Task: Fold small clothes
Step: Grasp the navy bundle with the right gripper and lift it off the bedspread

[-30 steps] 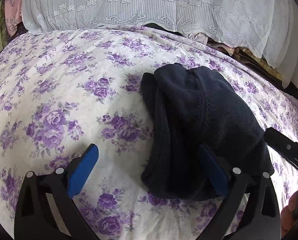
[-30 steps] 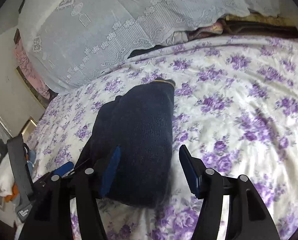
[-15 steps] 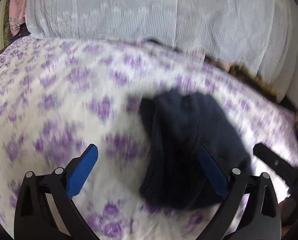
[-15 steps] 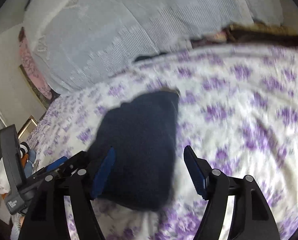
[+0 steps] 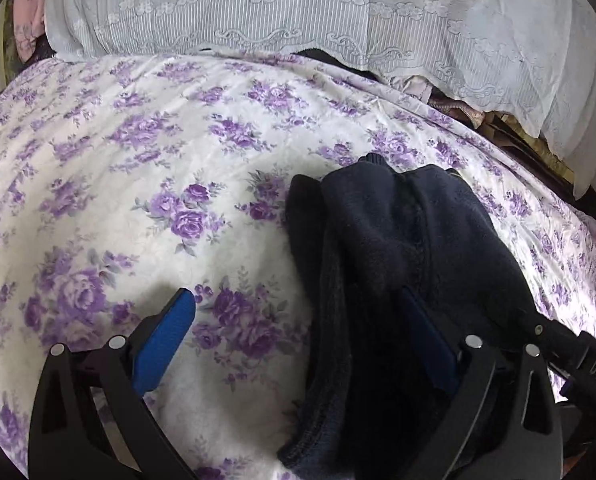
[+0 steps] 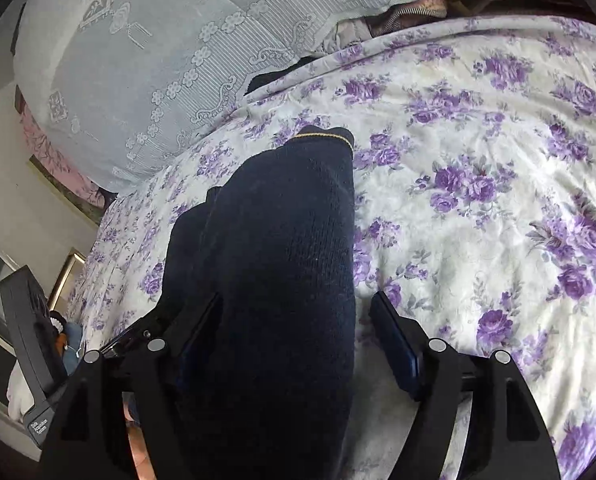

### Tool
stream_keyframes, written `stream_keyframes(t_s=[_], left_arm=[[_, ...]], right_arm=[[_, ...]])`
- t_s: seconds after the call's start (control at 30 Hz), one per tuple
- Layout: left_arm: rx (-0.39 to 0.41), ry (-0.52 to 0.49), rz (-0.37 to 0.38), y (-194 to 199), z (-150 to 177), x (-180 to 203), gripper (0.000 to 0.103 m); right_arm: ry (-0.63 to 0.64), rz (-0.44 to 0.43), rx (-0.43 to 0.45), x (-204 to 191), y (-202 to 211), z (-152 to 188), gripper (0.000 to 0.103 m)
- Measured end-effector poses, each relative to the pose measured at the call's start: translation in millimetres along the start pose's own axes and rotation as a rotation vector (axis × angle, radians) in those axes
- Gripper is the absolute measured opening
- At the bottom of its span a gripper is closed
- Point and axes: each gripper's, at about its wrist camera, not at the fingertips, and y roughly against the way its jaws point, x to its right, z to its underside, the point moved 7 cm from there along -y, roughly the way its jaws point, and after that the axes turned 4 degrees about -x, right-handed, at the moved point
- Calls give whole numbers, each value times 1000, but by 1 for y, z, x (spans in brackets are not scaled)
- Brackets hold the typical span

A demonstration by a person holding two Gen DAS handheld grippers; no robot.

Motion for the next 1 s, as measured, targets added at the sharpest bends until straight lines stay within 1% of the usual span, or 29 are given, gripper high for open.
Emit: stream_keyframes(t_s=[0.17, 0.3, 0.37, 0.4, 0.43, 0.5, 0.53, 0.57, 0.63, 0.7, 0.77, 0.8, 0.83, 0.87, 0.9, 0.97, 1.0], left_arm=[[-16, 44, 57, 4, 3, -4, 98], [-2, 43, 81, 16, 6, -2, 98], [10, 41, 176, 26, 5, 6, 98], [6, 44, 226, 28, 5, 9, 98], [-18, 46, 278, 26, 6, 13, 98], [-77, 51, 310, 15, 11, 15, 98], [-138, 71, 326, 1, 17, 12, 98], [-164, 92, 343, -6, 20, 10, 98], [-163, 98, 370, -6, 18, 9, 98], [-171, 79, 376, -9, 19, 13, 98], [-168, 56, 386, -9, 19, 19, 98], [-168, 39, 414, -9, 19, 25, 98], [-164, 32, 425, -9, 19, 29, 96], [-159, 25, 429, -9, 19, 32, 93], [-155, 13, 427, -9, 19, 35, 87], [-137, -2, 416, -6, 19, 37, 81], [-130, -1, 416, -4, 18, 36, 74]], right_arm=[[-30, -36, 11, 5, 12, 2, 76], [-19, -39, 47, 0, 21, 1, 77], [-5, -64, 58, -5, 26, 1, 79], [-4, -73, 55, -6, 26, 0, 82], [-10, -79, 49, -6, 26, 1, 85], [-45, -92, 25, 0, 21, 1, 85], [-67, -104, 11, 3, 18, 2, 85], [-95, -123, -6, 5, 15, 2, 85], [-117, -154, -28, 6, 9, 1, 85], [-113, -150, -46, 4, 0, 0, 86], [-82, -139, -74, -2, -12, -2, 87], [-67, -123, -77, -3, -15, -3, 85], [-55, -115, -71, -5, -17, -4, 79], [-52, -122, -76, -6, -19, -3, 73], [-57, -132, -76, -6, -20, -3, 68], [-56, -134, -61, -5, -17, -2, 64], [-49, -127, -53, -6, -15, -1, 62]])
